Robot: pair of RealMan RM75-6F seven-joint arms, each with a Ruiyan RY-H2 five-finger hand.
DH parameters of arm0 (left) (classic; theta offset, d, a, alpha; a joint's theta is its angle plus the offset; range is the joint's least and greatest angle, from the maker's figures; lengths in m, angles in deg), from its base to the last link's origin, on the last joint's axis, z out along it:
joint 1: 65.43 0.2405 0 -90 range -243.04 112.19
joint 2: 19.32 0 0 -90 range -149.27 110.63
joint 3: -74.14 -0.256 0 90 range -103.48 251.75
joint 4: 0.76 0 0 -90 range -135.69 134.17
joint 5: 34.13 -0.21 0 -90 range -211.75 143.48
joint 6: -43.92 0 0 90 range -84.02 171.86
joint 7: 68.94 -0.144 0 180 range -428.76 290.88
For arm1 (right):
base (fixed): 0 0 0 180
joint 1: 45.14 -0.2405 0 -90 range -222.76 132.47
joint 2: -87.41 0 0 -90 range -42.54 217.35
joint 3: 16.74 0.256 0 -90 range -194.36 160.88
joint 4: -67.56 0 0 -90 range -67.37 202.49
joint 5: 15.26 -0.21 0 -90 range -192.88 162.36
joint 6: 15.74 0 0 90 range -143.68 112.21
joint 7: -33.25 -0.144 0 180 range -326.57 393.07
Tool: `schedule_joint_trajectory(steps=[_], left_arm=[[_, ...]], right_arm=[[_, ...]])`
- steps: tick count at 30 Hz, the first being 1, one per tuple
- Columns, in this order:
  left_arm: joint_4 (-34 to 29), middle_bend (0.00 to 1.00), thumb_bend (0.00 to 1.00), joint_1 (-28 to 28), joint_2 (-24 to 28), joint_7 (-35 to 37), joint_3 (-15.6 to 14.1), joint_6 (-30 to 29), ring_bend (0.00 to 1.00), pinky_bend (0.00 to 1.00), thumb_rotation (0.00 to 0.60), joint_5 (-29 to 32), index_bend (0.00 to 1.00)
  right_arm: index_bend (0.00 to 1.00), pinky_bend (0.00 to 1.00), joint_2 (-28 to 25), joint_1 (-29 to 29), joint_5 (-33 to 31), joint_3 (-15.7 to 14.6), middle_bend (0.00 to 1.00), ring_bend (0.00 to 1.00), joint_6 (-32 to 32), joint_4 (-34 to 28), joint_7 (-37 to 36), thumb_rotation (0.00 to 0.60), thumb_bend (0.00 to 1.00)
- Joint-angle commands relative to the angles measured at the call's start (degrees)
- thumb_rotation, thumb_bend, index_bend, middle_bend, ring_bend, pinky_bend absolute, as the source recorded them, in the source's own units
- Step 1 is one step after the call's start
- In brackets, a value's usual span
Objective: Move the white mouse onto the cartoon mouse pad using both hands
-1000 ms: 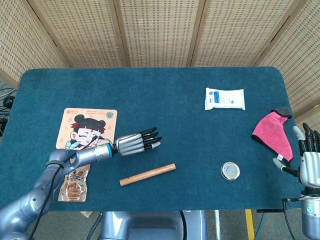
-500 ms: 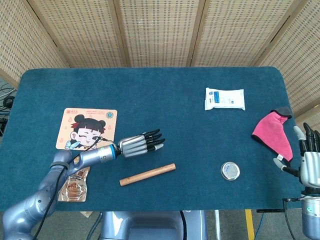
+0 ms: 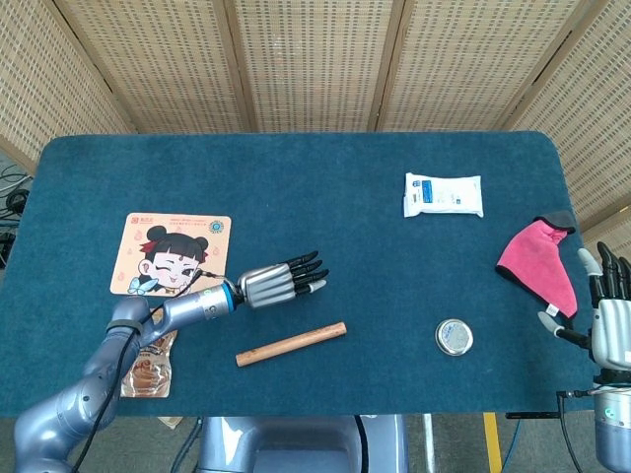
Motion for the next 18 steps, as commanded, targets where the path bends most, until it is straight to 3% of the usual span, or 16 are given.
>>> schedule_joint_trajectory(steps=[1, 18], left_arm=[[0.08, 0.00, 0.07, -0.22, -0.30, 0.01, -0.11, 0.05, 0.00, 0.00, 0.600, 0.08, 0.00], [-0.10, 0.00, 0.07, -1.61, -2.21, -0.04, 0.35, 0.55, 0.00, 0.00, 0.600, 1.42, 0.00]], right_arm=[[0.08, 0.00, -0.01, 0.01, 0.05, -0.02, 0.00, 0.00, -0.02, 0.00, -0.02, 0.600, 0.00], [0.08, 0.00, -0.09, 0.02, 0.42, -0.15, 0.00, 0.00, -0.12, -0.20, -0.10, 0.600, 0.00]])
